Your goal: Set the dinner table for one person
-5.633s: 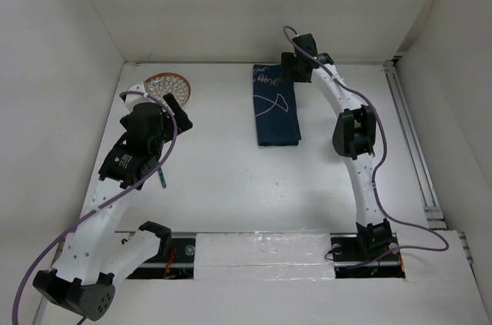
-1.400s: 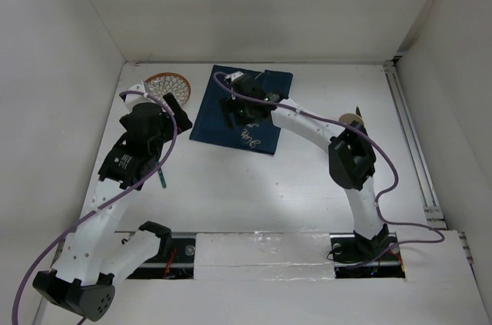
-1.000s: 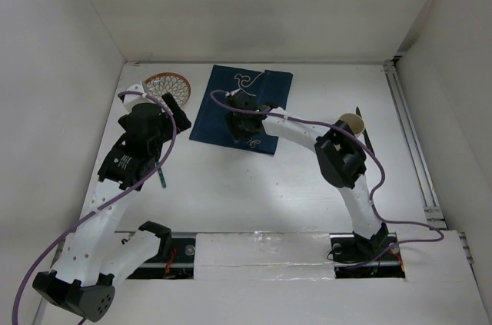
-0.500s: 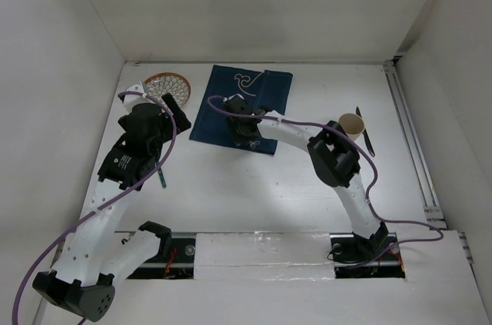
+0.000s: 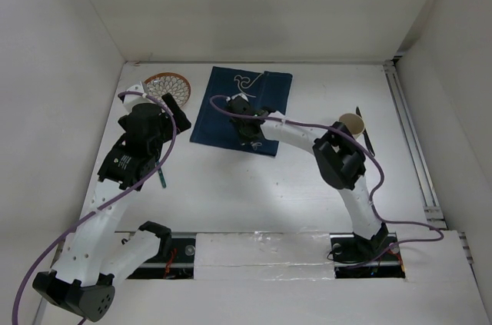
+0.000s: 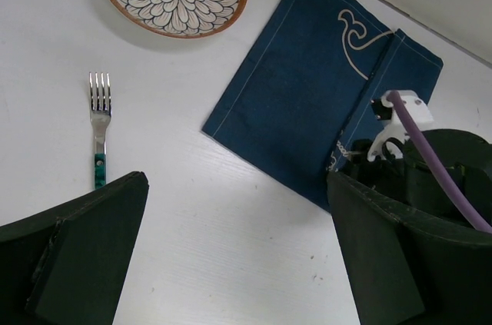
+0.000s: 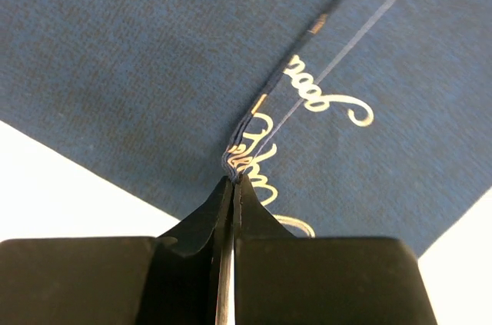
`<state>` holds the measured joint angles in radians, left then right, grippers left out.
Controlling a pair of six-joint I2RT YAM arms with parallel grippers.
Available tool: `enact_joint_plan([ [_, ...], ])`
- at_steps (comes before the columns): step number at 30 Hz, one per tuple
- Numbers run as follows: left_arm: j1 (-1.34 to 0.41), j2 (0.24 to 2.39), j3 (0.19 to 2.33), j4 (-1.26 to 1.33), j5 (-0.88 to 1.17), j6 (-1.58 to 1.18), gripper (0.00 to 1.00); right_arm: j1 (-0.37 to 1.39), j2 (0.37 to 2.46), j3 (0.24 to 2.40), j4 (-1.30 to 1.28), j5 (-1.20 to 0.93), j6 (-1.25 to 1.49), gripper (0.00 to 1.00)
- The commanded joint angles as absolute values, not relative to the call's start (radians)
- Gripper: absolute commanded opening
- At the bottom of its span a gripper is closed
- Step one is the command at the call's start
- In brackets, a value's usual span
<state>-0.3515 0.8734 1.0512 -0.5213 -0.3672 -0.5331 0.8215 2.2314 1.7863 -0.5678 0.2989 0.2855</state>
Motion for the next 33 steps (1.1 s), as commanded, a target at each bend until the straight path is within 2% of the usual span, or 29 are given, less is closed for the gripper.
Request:
enact_joint_plan([
  [1,-0.35,0.857,1.054,-0.512,-0.371,-0.54,1.0,0.81,2.082,1.734,-0.542,0.331,0.308,0.0],
  [14,-0.35,0.857,1.054,-0.503,-0.341,-0.54,1.0,0.562,1.723,1.261,-0.403,0.457,0.495,0.01],
  [18,-0.35,0.857,1.054,-0.491,-0.267,-0.561,1.0,0.511,1.626,1.177,-0.445,0.537,0.615,0.05],
  [24,-0.35,0.896,1.045,-0.482,-0.2,-0.612,1.0,0.511,1.523,1.117,-0.44,0.569,0.637,0.1],
  [25,-0.35,0.911,1.034,-0.471,-0.172,-0.644,1.0,0.511,1.523,1.117,-0.44,0.569,0.637,0.15],
  [27,-0.35,0.927,0.984,-0.439,-0.121,-0.682,1.0,0.511,1.523,1.131,-0.483,0.587,0.647,0.39],
  [28,-0.35,0.94,0.957,-0.367,-0.089,-0.701,1.0,0.52,1.523,1.143,-0.497,0.603,0.663,0.54],
  [29,-0.35,0.965,0.933,-0.329,-0.03,-0.719,1.0,0.529,1.523,1.153,-0.512,0.613,0.679,0.75],
  [33,-0.412,1.114,0.936,-0.253,-0.07,-0.77,1.0,0.583,1.535,1.222,-0.549,0.655,0.68,0.8],
])
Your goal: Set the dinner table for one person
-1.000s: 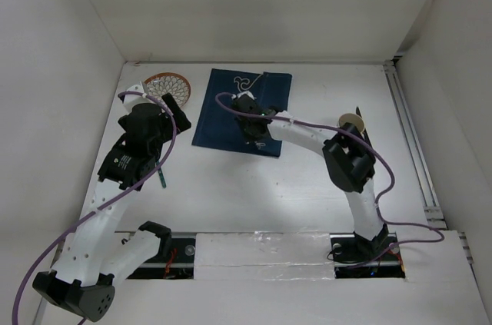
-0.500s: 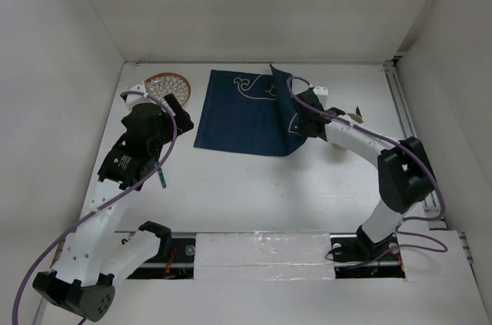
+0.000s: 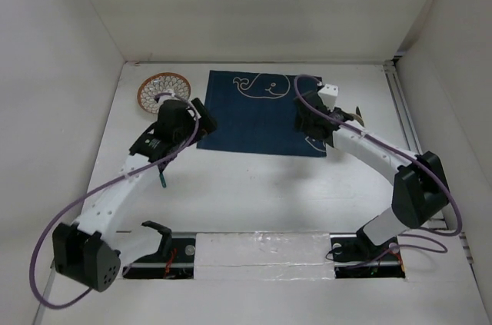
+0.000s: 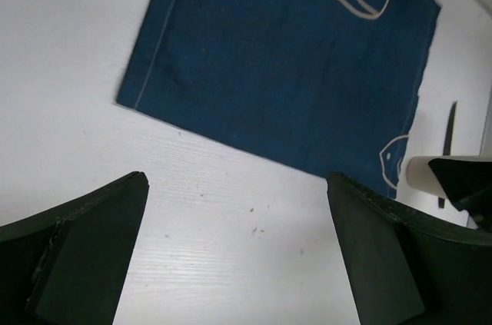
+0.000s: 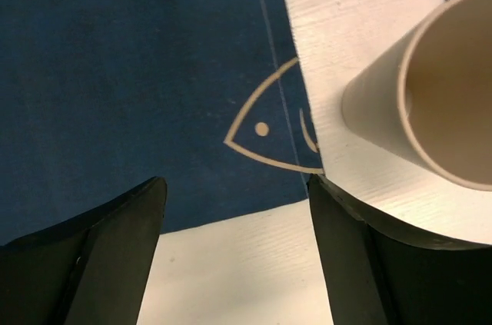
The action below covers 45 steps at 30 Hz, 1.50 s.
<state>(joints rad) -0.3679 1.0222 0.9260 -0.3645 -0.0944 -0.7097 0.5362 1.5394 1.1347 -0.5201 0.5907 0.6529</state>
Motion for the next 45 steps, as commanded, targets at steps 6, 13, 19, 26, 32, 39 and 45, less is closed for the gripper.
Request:
enact_joint_plan([
  [6,-0.413,1.36,1.087,-0.199,-0.098,-0.808,1.0,0.557,1.72,1.446,-0.5,0.436,0.465,0.87],
  [13,-0.404,1.751,1.359,-0.31,-0.158,-0.818,1.0,0.48,1.989,1.732,-0.658,0.377,0.391,0.85],
  [19,-0.403,1.957,1.413,-0.33,-0.14,-0.848,1.0,0.417,2.063,1.741,-0.683,0.319,0.382,0.85],
  [26,-0.413,2.028,1.422,-0.426,-0.196,-0.9,1.0,0.376,2.147,1.721,-0.67,0.23,0.336,0.85],
  [32,-0.413,2.037,1.375,-0.445,-0.232,-0.93,1.0,0.337,2.261,1.799,-0.692,0.137,0.305,0.84],
  [39,-0.413,2.06,1.397,-0.468,-0.241,-0.94,1.0,0.328,2.356,1.966,-0.787,0.149,0.285,0.84],
  [45,-0.379,2.079,1.453,-0.479,-0.241,-0.928,1.0,0.328,2.395,2.06,-0.83,0.149,0.276,0.84],
])
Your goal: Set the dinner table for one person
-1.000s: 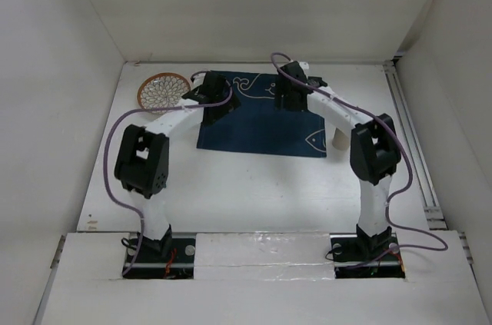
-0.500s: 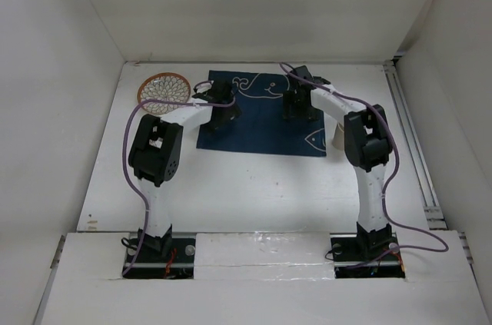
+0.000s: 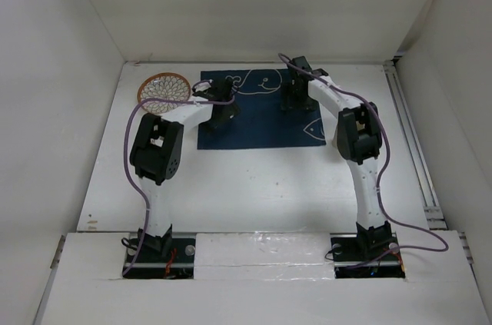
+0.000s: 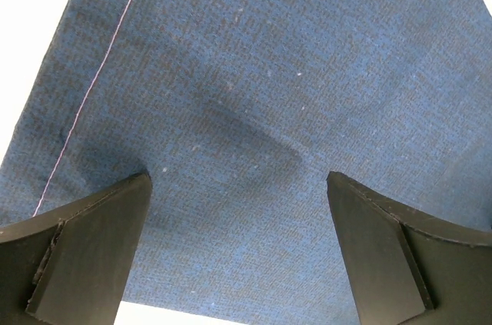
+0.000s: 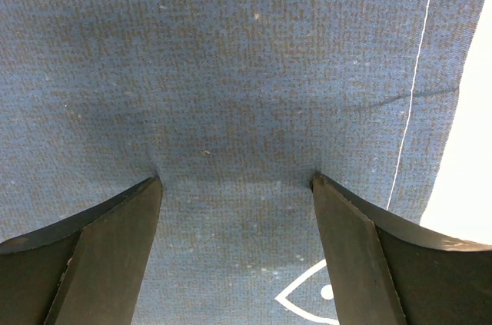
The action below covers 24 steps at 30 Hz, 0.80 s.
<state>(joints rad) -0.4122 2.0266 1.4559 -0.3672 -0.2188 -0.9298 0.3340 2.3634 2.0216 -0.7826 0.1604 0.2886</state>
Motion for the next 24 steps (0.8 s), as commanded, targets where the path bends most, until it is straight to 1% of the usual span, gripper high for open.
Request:
enact_joint_plan([
  [1,-0.379,2.079,1.463,-0.479,-0.241,-0.914,1.0,0.328,2.395,2.06,-0.83,0.149,0.276,0.84],
  [10,-0.379,2.109,1.523,-0.497,-0.241,-0.881,1.0,0.328,2.361,1.938,-0.756,0.14,0.295,0.84],
  [16,-0.379,2.086,1.493,-0.474,-0.221,-0.89,1.0,0.328,2.37,1.957,-0.764,0.14,0.295,0.84],
  [24,-0.379,2.066,1.516,-0.506,-0.27,-0.903,1.0,0.328,2.35,1.968,-0.764,0.149,0.295,0.84],
])
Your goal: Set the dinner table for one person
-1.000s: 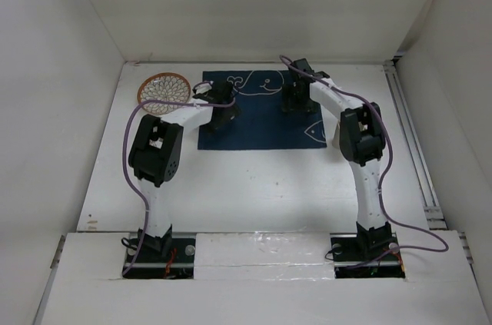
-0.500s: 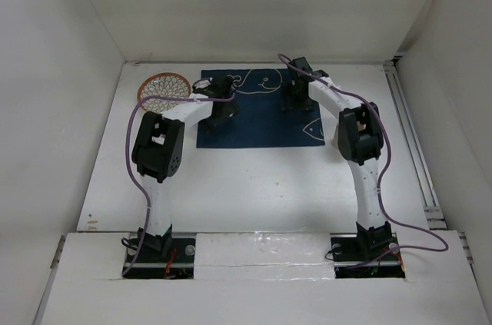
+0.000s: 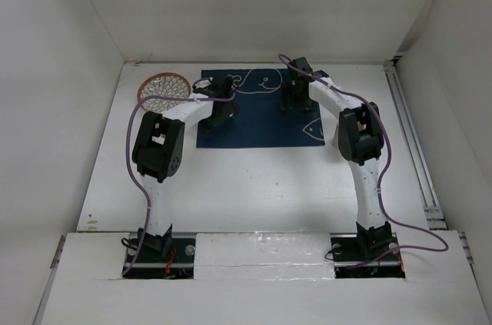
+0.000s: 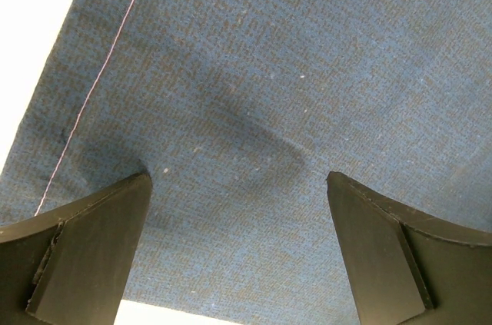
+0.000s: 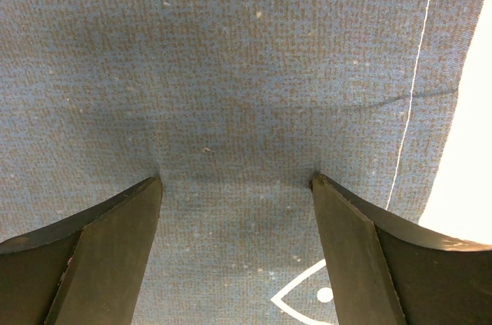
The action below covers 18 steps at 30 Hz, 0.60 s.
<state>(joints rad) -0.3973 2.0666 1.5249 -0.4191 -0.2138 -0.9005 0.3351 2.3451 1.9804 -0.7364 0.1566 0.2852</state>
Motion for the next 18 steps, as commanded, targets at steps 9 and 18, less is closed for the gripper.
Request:
enact_joint_plan([
  [9,-0.407,2.057,1.66,-0.594,-0.31,-0.913,1.0,0.328,2.273,1.959,-0.755,0.149,0.285,0.84],
  [18,-0.407,1.831,1.646,-0.606,-0.405,-0.913,1.0,0.385,1.924,1.797,-0.589,0.13,0.241,0.84],
])
